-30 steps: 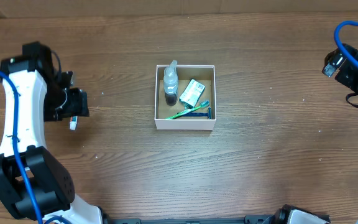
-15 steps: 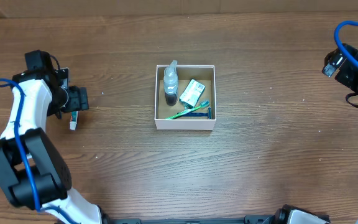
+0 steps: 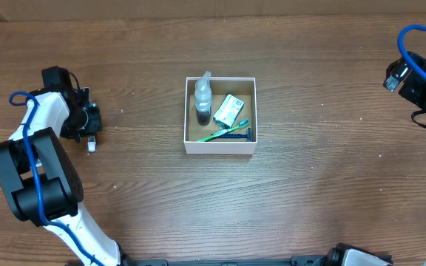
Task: Pack container
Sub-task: 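Move the left gripper to the toothpaste tube and grasp it, then carry the toothpaste tube into the box and release it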
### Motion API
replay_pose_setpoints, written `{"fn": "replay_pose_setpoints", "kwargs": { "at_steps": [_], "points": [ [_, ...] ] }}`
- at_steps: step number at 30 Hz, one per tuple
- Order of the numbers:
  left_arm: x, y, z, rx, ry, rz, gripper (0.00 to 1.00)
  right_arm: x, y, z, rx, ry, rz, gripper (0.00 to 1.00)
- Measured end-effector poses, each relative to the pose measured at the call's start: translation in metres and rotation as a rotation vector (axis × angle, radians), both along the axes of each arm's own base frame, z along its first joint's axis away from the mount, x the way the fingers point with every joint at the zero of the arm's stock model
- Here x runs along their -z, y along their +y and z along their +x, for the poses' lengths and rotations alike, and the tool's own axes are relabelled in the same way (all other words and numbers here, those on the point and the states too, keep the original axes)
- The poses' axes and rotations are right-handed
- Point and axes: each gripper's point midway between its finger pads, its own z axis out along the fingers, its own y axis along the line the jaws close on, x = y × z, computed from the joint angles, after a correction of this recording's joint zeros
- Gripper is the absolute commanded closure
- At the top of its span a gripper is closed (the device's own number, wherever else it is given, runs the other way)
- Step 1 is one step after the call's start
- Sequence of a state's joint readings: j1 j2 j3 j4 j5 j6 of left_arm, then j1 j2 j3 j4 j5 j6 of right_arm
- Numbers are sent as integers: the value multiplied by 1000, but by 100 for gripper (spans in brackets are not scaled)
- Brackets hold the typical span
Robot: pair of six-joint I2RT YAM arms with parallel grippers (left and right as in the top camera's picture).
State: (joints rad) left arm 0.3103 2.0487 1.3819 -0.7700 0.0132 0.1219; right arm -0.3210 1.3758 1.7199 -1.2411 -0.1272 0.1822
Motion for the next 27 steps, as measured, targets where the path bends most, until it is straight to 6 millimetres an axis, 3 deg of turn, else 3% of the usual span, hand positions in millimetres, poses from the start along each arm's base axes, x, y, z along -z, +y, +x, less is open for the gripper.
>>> {"fn": "replay_pose_setpoints", "kwargs": {
  "at_steps": [5,8,12,13,16,18,20,22,24,27],
  "points": [
    [-5,-15,4,6,19,-112,96,0,0,0,0,1,1,0],
    [-27,-31,16,14,17,-228,96,0,0,0,1,0,0,0],
    [-122,-66,61,107,-155,-435,95,0,0,0,1,1,0,0],
    [-152,-84,67,168,-199,-487,94,0,0,0,0,0,1,0],
    [-209,-139,72,379,-276,-519,93,0,0,0,0,1,0,0],
    [-245,-209,69,639,-341,-487,92,0,0,0,0,1,0,0],
    [-255,-266,57,854,-360,-421,93,0,0,0,1,1,1,0],
    [-253,-338,29,1129,-351,-333,93,0,0,0,0,1,1,0],
    [-245,-378,8,1329,-336,-192,93,0,0,0,1,1,1,0],
    [-232,-411,-11,1528,-314,16,91,0,0,0,1,1,1,0]
  ]
}}
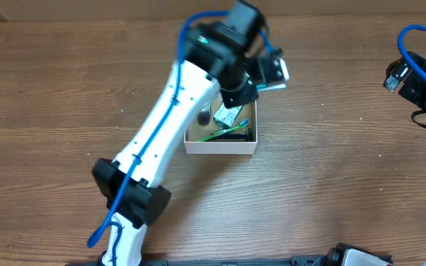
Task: Pack container
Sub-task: 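Carry the toothpaste tube into the box and release it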
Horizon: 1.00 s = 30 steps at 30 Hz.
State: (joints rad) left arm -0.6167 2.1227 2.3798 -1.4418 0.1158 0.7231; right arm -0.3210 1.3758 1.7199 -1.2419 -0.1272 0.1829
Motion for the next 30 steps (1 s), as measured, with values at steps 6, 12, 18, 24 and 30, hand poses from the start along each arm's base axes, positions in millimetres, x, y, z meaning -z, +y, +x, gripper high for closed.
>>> {"fn": "replay_pose_setpoints", "kwargs": {
  "at_steps": [6,12,18,24,30],
  "points": [
    [62,47,11,-42,48,215,91,0,0,0,0,0,0,0],
    [95,52,2,-27,121,233,25,0,0,0,0,0,0,0],
    [98,49,-3,-71,158,208,10,0,0,0,0,0,0,0],
    [26,32,1,-247,86,46,0,0,0,0,-1,1,0,0],
    [-94,48,-26,-355,-87,-192,0,0,0,0,-1,0,-1,0]
  ]
}}
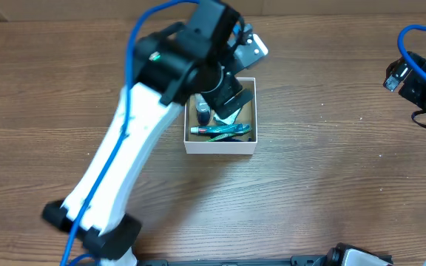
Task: Pack container
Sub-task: 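Carry the toothpaste tube into the box and release it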
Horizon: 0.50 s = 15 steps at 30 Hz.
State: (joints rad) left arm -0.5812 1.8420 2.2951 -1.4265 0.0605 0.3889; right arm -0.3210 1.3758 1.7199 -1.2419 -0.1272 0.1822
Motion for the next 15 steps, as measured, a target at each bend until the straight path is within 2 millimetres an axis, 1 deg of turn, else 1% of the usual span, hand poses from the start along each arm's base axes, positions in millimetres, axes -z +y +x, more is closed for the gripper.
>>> {"fn": "replay_pose_setpoints", "kwargs": {
  "at_steps": [1,2,3,7,9,11,12,13,14,15],
  "points": [
    [-8,6,-9,-5,-1,-5,0,0,0,0,0,0,0,0],
    [-9,12,-18,-13,20,4,0,0,0,0,0,0,0,0],
    [-8,16,-24,-16,36,13,0,0,0,0,1,0,0,0],
    [8,39,-45,-44,138,116,0,0,0,0,0,0,1,0],
    [10,50,-46,-94,168,121,0,0,0,0,1,0,0,0],
    [7,63,-41,-162,168,102,0,0,0,0,1,0,1,0],
    [0,77,-38,-215,157,85,0,0,0,0,0,0,0,0],
    [-3,82,-37,-233,150,79,0,0,0,0,1,1,1,0],
    [-10,93,-34,-277,130,58,0,0,0,0,1,0,1,0],
    [-26,110,-29,-334,70,15,0,0,0,0,0,0,0,0]
  ]
}}
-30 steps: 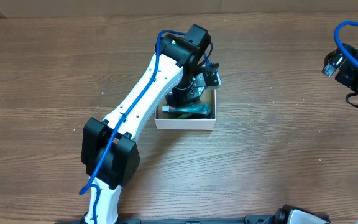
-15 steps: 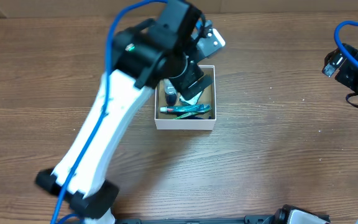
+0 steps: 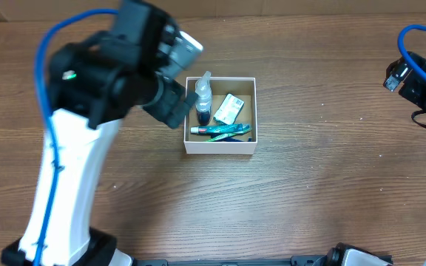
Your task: Pack container
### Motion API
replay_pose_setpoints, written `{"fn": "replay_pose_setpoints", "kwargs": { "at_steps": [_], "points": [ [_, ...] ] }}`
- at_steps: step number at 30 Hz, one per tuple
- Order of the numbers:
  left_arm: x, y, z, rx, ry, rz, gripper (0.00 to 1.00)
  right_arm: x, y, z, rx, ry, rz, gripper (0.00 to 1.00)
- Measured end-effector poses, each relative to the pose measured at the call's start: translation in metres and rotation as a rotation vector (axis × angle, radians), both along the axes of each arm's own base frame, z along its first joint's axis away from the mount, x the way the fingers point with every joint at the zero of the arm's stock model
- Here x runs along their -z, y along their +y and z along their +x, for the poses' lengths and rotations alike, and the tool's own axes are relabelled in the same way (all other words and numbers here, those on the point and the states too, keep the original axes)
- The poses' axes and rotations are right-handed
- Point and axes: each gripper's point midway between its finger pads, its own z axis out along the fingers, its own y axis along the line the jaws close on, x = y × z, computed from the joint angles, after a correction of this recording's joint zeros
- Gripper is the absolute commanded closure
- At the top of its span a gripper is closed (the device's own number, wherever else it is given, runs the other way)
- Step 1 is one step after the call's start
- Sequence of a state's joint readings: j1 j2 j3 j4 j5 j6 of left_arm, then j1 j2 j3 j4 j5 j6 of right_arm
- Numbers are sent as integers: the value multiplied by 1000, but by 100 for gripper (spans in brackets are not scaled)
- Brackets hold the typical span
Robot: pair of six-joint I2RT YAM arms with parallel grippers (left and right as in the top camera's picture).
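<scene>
The white open box [image 3: 220,148] sits mid-table. Inside it stand a clear spray bottle [image 3: 203,96] at the left and a green-and-white packet [image 3: 228,108] at the right. Along its near wall lie a teal tube with a red cap [image 3: 217,130] and toothbrushes. My left arm [image 3: 102,81] is raised high toward the camera. Its gripper [image 3: 171,108] hangs just left of the box; the arm hides the fingers. My right arm [image 3: 424,83] rests at the far right edge, its fingers not made out.
Brown wooden tabletop [image 3: 324,185] all round the box. The left arm's white link [image 3: 61,192] covers the near left part of the table. A blue cable [image 3: 420,33] loops above the right arm.
My left arm has moved from above the box to its left side and stands higher. The box's contents lie as before. The right arm has not moved.
My left gripper lay at the far left of the table, with a bottle, packet and toothbrushes in the box. Then it hung over the box's far right corner. Then it was over the box, a teal tube newly inside. Now it is left of the box.
</scene>
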State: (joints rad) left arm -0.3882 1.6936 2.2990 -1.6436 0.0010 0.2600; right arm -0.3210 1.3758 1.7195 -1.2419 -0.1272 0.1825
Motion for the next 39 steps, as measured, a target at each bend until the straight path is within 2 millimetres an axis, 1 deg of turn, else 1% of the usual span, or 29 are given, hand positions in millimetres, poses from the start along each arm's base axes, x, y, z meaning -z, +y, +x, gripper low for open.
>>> {"fn": "replay_pose_setpoints", "kwargs": {
  "at_steps": [1,2,3,5,7,8,9,10,11,12,14,15,17,18,19,20,21,23,24,27,29,30,32,34,38,39],
  "points": [
    [-11,10,3,-31,-50,-18,0,0,0,0,0,0,0,0],
    [-30,18,13,-65,-154,-58,0,0,0,0,0,0,0,0],
    [-48,30,16,-103,-247,-93,0,0,0,0,0,0,0,0],
    [-72,52,19,-160,-402,-153,0,0,0,0,0,0,0,0],
    [-85,79,14,-214,-565,-216,0,0,0,0,0,0,0,0],
    [-79,90,10,-222,-630,-245,0,0,0,0,0,-1,0,0],
    [-73,94,6,-225,-646,-255,0,0,0,0,0,-1,0,0],
    [-68,97,6,-215,-729,-279,0,0,0,0,0,-1,0,0],
    [-52,99,0,-211,-756,-289,0,0,0,0,0,-1,-1,0],
    [-41,99,-4,-205,-779,-297,0,0,0,0,0,-1,0,0],
    [-12,96,-18,-180,-839,-314,0,0,0,0,0,0,0,0],
    [-6,95,-23,-171,-871,-320,0,0,0,0,0,0,1,0],
    [14,93,-39,-153,-931,-329,0,0,0,0,0,0,0,0],
    [17,92,-43,-141,-974,-336,0,0,0,0,0,-1,-1,0],
    [29,91,-51,-133,-1006,-343,0,0,0,0,0,0,0,0],
    [48,91,-58,-132,-1018,-347,0,0,0,0,0,0,0,0],
    [46,92,-61,-130,-1063,-353,0,0,0,0,0,0,0,0],
    [66,99,-73,-152,-1107,-354,0,1,0,1,-1,3,1,0],
    [71,101,-76,-157,-1118,-354,0,1,0,1,0,2,1,0],
    [84,103,-83,-164,-1143,-353,0,1,0,1,0,2,1,0],
    [93,103,-83,-164,-1141,-353,0,1,0,1,0,3,1,0],
    [100,103,-83,-167,-1133,-356,0,1,0,1,1,2,1,0],
    [121,103,-79,-178,-1094,-358,0,1,0,1,0,3,1,0],
    [138,104,-76,-190,-1059,-362,0,1,0,1,0,3,1,0],
    [158,110,-74,-229,-1035,-350,0,1,0,1,0,3,1,0],
    [167,111,-75,-244,-1009,-343,0,1,0,1,1,2,1,0]
  ]
}}
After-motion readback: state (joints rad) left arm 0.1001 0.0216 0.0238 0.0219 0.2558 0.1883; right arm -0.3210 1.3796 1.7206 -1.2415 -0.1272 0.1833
